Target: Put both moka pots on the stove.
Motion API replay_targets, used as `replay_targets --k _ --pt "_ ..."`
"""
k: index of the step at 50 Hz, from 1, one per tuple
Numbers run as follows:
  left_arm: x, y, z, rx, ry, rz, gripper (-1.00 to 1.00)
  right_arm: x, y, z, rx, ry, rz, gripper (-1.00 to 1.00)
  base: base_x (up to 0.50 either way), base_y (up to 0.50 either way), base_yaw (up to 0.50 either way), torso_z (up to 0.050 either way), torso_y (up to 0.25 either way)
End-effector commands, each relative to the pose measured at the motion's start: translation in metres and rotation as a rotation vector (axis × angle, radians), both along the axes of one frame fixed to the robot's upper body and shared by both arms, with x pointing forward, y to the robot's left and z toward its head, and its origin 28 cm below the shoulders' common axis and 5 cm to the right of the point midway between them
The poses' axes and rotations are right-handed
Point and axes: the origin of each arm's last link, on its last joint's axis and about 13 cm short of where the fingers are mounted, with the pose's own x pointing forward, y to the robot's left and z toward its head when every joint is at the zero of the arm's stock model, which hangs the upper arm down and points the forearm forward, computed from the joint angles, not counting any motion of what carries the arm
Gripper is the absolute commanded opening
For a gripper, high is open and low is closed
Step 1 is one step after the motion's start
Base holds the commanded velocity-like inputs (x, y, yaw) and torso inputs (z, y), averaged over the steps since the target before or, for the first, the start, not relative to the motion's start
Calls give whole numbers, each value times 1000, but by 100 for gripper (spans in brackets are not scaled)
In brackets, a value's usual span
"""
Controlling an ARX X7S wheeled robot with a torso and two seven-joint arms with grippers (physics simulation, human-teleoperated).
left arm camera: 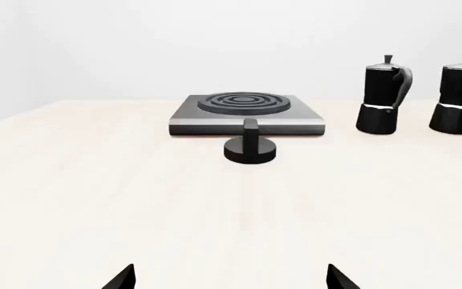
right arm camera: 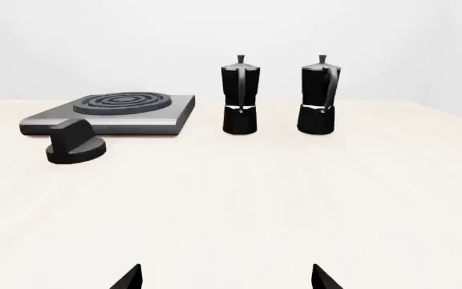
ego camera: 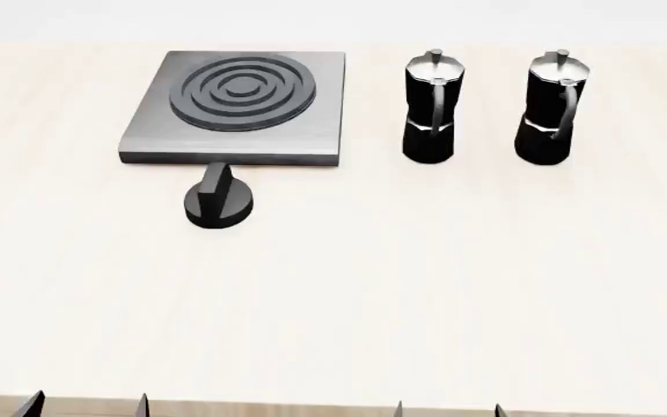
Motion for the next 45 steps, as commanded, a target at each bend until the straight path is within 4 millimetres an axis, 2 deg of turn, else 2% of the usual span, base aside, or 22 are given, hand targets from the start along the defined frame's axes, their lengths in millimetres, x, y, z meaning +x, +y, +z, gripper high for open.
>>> replay_targets --k 1,13,24,33,45 --pt "0 0 0 0 0 0 100 0 0 0 0 0 0 100 0 0 0 0 0" --pt "-2 -3 -2 15 14 -37 100 -1 0 1 -15 2 -3 100 0 0 0 0 0" --pt "-7 -3 11 29 -30 -36 100 -10 3 22 -35 -53 9 100 0 0 0 0 0" --pt "-25 -5 45 23 -143 -38 100 -29 6 61 -42 -178 19 100 0 0 0 0 0" --pt "-56 -3 89 -6 -299 -40 100 -52 8 96 -38 -309 27 100 0 0 0 0 0"
